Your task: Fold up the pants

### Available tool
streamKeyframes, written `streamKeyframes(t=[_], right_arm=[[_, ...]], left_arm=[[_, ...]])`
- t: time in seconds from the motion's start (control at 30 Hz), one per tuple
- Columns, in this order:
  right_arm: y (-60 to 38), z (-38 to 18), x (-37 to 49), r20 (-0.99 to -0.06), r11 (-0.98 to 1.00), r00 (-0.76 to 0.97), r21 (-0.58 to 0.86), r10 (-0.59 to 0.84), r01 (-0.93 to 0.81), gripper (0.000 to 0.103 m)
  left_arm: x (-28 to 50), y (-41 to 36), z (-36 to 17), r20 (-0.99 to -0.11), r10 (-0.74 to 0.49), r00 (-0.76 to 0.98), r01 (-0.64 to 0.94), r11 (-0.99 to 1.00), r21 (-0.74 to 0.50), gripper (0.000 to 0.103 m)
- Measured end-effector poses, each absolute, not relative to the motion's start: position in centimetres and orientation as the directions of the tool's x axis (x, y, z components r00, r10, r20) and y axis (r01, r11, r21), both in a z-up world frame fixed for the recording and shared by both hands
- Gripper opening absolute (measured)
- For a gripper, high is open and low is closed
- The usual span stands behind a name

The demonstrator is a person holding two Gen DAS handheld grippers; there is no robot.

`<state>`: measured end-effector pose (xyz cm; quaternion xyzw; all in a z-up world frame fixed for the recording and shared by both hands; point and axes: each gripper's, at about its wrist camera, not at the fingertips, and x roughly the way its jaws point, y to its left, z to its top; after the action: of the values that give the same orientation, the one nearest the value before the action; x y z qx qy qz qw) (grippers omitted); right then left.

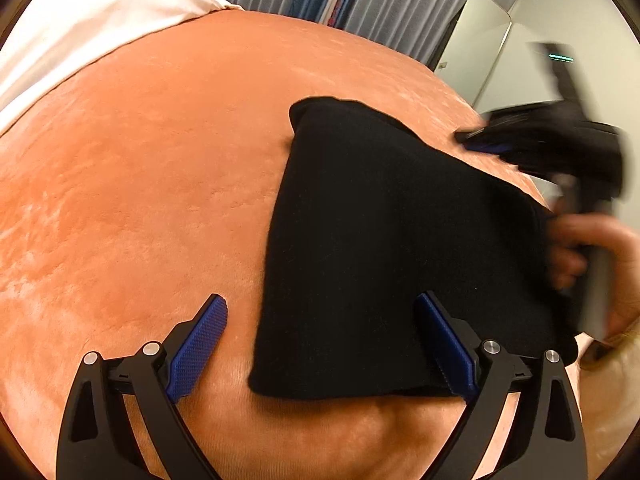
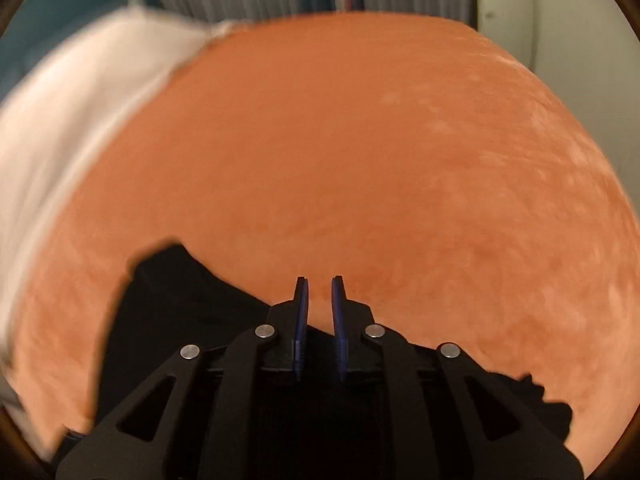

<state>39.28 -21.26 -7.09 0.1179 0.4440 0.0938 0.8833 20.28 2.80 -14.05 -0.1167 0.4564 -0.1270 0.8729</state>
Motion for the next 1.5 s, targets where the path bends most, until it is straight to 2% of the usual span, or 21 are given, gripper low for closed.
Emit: streamKeyframes(t=[0.07,0.13,0.17,0.2,0.23,0.27,0.3,0.4,0.47,0.53,0.6,0.7,0.77,0.83,0.93,0.97,1.03,1.07,1.1,1.33,1.5], right_arm=[[-20.0,-7.3,36.0,-0.76,0.945,0.564,0.294,0.323,-0.144,0.012],[-20.8,-10.1,34.2,-0.82,0.975,0.528,0.175,0.221,-0.137,0.01],[-22.7,-11.1,33.7,-0.816,0.973,0.533,0.22,0.223,-0.071,0.002],[-25.5,-10.9,32.9,-0.802,0.959,0.548,0.284,0.237,0.0,0.0],[-27.7,-10.2,31.2,-0.769,0.929,0.59,0.36,0.244,0.085,0.0],[-27.6,-9.2,29.8,-0.748,0.93,0.621,0.358,0.233,0.083,0.003],[-27.1,-8.4,28.2,-0.738,0.946,0.641,0.319,0.209,0.058,0.009],[-22.3,-9.4,24.9,-0.791,0.972,0.565,0.206,0.233,-0.112,0.008],[-22.2,-10.8,24.0,-0.8,0.992,0.587,0.096,0.126,-0.081,0.004],[-25.0,-10.4,22.9,-0.775,0.974,0.615,0.221,0.144,0.051,0.001],[-24.9,-9.0,21.1,-0.746,0.968,0.651,0.241,0.138,0.071,0.009],[-23.0,-9.1,19.6,-0.754,0.977,0.631,0.214,0.182,-0.027,0.014],[-24.1,-10.6,19.7,-0.786,0.989,0.605,0.146,0.126,-0.016,0.012],[-26.1,-10.8,19.4,-0.768,0.966,0.61,0.259,0.195,0.016,0.011],[-28.1,-9.0,17.6,-0.745,0.972,0.659,0.217,0.109,0.086,0.017],[-28.9,-8.7,16.7,-0.74,0.971,0.665,0.219,0.099,0.099,0.02],[-30.0,-8.7,15.3,-0.744,0.971,0.662,0.214,0.09,0.108,0.037],[-30.3,-9.2,14.4,-0.751,0.977,0.658,0.175,0.055,0.119,0.056],[-30.7,-9.1,13.6,-0.751,0.98,0.659,0.159,0.043,0.118,0.065],[-31.2,-10.9,14.5,-0.769,0.978,0.62,0.206,0.156,0.01,0.064],[-30.1,-12.0,17.8,-0.771,0.972,0.612,0.236,0.176,0.017,0.063]], left_arm=[[20.2,2.7,-13.8,-0.766,-0.318,0.559,0.116,0.945,-0.307,0.094],[20.3,2.2,-13.8,-0.77,-0.307,0.56,0.128,0.95,-0.286,0.094],[20.1,1.9,-13.7,-0.771,-0.3,0.562,0.131,0.953,-0.275,0.094],[20.0,1.8,-13.6,-0.771,-0.298,0.563,0.136,0.954,-0.269,0.094],[19.8,1.5,-13.5,-0.772,-0.286,0.568,0.136,0.957,-0.255,0.094],[19.7,1.4,-13.3,-0.772,-0.279,0.571,0.137,0.96,-0.245,0.093],[19.5,1.2,-13.2,-0.772,-0.26,0.58,0.137,0.965,-0.222,0.093],[19.8,0.6,-12.8,-0.768,-0.218,0.602,0.143,0.976,-0.165,0.093],[20.0,0.3,-12.6,-0.768,-0.198,0.61,0.149,0.98,-0.135,0.093],[19.8,-0.1,-12.6,-0.768,-0.186,0.613,0.151,0.982,-0.118,0.093],[19.8,-0.3,-12.5,-0.768,-0.169,0.618,0.147,0.984,-0.098,0.093],[20.5,-0.7,-12.5,-0.77,-0.157,0.618,0.147,0.986,-0.083,0.093],[20.6,-1.1,-12.6,-0.769,-0.149,0.622,0.152,0.986,-0.068,0.094],[20.3,-1.5,-12.7,-0.769,-0.145,0.622,0.16,0.985,-0.057,0.094],[20.0,-1.4,-12.7,-0.75,-0.121,0.651,0.16,0.987,-0.021,0.094],[20.1,-1.2,-12.4,-0.744,-0.13,0.655,0.162,0.986,-0.029,0.094],[20.1,-0.5,-11.8,-0.732,-0.144,0.666,0.152,0.987,-0.056,0.093],[20.2,-0.1,-11.5,-0.726,-0.155,0.67,0.147,0.986,-0.075,0.093],[20.1,0.7,-11.0,-0.72,-0.183,0.67,0.143,0.983,-0.117,0.093],[21.2,4.3,-12.8,-0.763,-0.338,0.551,0.036,0.923,-0.383,0.094],[22.7,4.6,-15.1,-0.755,-0.398,0.522,-0.022,0.878,-0.478,0.095]])
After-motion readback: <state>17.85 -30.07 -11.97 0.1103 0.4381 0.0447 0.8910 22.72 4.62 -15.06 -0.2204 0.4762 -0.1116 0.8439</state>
